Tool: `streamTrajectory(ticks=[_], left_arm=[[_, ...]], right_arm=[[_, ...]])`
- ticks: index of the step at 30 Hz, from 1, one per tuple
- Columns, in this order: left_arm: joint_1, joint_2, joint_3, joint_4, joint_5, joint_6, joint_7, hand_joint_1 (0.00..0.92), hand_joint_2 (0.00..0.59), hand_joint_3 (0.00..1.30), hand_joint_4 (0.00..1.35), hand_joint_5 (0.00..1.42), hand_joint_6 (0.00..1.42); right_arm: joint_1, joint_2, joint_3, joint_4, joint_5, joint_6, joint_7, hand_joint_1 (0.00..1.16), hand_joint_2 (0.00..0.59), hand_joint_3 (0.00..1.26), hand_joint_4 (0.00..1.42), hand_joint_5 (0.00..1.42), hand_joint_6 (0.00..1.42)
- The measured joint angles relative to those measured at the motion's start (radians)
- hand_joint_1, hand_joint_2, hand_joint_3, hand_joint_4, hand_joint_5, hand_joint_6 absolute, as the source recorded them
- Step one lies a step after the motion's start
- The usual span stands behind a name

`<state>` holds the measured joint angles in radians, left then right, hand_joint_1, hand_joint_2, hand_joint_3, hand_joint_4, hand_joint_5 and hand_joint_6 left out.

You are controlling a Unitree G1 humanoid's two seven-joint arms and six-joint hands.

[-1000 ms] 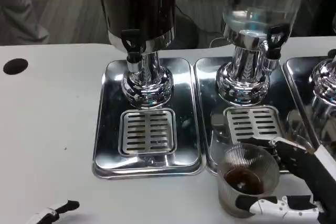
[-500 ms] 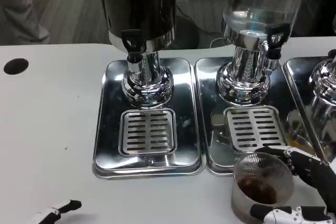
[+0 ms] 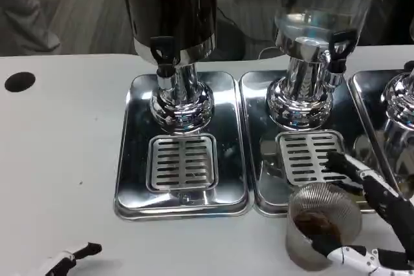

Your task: Grasp the cup under the faucet to collect the drink, then remove the cup.

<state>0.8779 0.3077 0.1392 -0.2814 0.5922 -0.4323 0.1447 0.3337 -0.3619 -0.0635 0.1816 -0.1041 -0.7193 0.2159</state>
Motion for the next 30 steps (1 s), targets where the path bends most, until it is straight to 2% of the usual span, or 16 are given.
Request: streamTrajectory(ticks=[5,7,9,10,12,14,15,17,19,20,22,24,27,28,30], left_arm=[[-0.003,0.000,0.000,0.000,-0.002,0.001,-0.001,0.000,0.098,0.31,0.26,0.27,0.55],[-0.004,0.001,0.001,0.001,-0.010,0.001,-0.001,0.000,0.098,0.31,0.25,0.27,0.55],[-0.004,0.001,0.002,0.001,-0.025,0.001,-0.001,0.000,0.100,0.30,0.24,0.27,0.55],[-0.004,0.001,0.002,0.001,-0.031,0.000,-0.001,0.000,0.101,0.28,0.22,0.26,0.54],[-0.006,0.001,0.003,0.001,-0.035,-0.002,0.000,0.000,0.113,0.26,0.19,0.24,0.51],[-0.007,-0.001,0.006,0.002,-0.037,-0.020,0.012,0.000,0.115,0.25,0.17,0.23,0.49],[-0.008,-0.003,0.009,0.001,-0.037,-0.037,0.026,0.000,0.118,0.25,0.17,0.22,0.48],[-0.011,-0.006,0.013,0.001,-0.037,-0.055,0.042,0.000,0.111,0.24,0.15,0.19,0.44],[-0.020,-0.012,0.027,-0.003,-0.037,-0.083,0.066,0.000,0.112,0.21,0.11,0.15,0.39],[-0.022,-0.013,0.032,-0.005,-0.036,-0.087,0.068,0.000,0.112,0.20,0.10,0.14,0.36],[-0.029,-0.013,0.043,-0.008,-0.028,-0.088,0.083,0.000,0.113,0.19,0.08,0.12,0.33],[-0.036,-0.013,0.049,-0.013,-0.002,-0.087,0.088,0.000,0.114,0.18,0.07,0.11,0.32],[-0.066,-0.013,0.052,-0.040,0.072,-0.068,0.095,0.000,0.115,0.15,0.04,0.09,0.28],[-0.070,-0.013,0.053,-0.045,0.084,-0.066,0.097,0.000,0.116,0.15,0.03,0.09,0.28],[-0.081,-0.013,0.053,-0.060,0.125,-0.052,0.098,0.000,0.110,0.13,0.01,0.08,0.26]], right_arm=[[0.002,0.000,0.000,-0.037,0.037,0.000,0.013,0.58,0.124,0.11,0.12,0.24,0.15],[0.003,0.000,-0.001,-0.066,0.064,0.002,0.017,0.48,0.200,0.16,0.11,0.20,0.14],[0.005,0.000,-0.005,-0.077,0.081,0.008,0.019,0.42,0.327,0.19,0.09,0.14,0.06],[0.007,0.001,-0.008,-0.080,0.096,0.016,0.022,0.40,0.369,0.20,0.07,0.11,0.03],[0.013,0.001,-0.021,-0.100,0.129,0.036,0.025,0.37,0.441,0.20,0.05,0.08,0.00],[0.017,-0.002,-0.053,-0.134,0.118,0.049,0.014,0.34,0.500,0.21,0.04,0.05,0.00],[0.017,-0.005,-0.076,-0.158,0.090,0.055,-0.004,0.33,0.534,0.20,0.03,0.03,0.00],[0.016,-0.009,-0.095,-0.177,0.060,0.060,-0.020,0.30,0.575,0.20,0.01,0.01,0.00],[0.004,-0.025,-0.118,-0.185,-0.040,0.092,-0.047,0.29,0.585,0.20,0.00,0.00,0.00],[0.003,-0.030,-0.121,-0.185,-0.053,0.097,-0.052,0.28,0.586,0.18,0.00,0.00,0.00],[-0.007,-0.038,-0.133,-0.185,-0.145,0.106,-0.094,0.28,0.586,0.18,0.00,0.00,0.00],[-0.011,-0.050,-0.137,-0.186,-0.241,0.107,-0.136,0.27,0.586,0.16,0.00,0.00,0.00],[-0.017,-0.077,-0.129,-0.191,-0.456,0.124,-0.231,0.26,0.586,0.15,0.00,0.00,0.00],[-0.017,-0.078,-0.126,-0.191,-0.470,0.129,-0.239,0.25,0.586,0.15,0.00,0.00,0.00],[-0.021,-0.080,-0.115,-0.188,-0.543,0.155,-0.284,0.25,0.586,0.14,0.00,0.00,0.00]])
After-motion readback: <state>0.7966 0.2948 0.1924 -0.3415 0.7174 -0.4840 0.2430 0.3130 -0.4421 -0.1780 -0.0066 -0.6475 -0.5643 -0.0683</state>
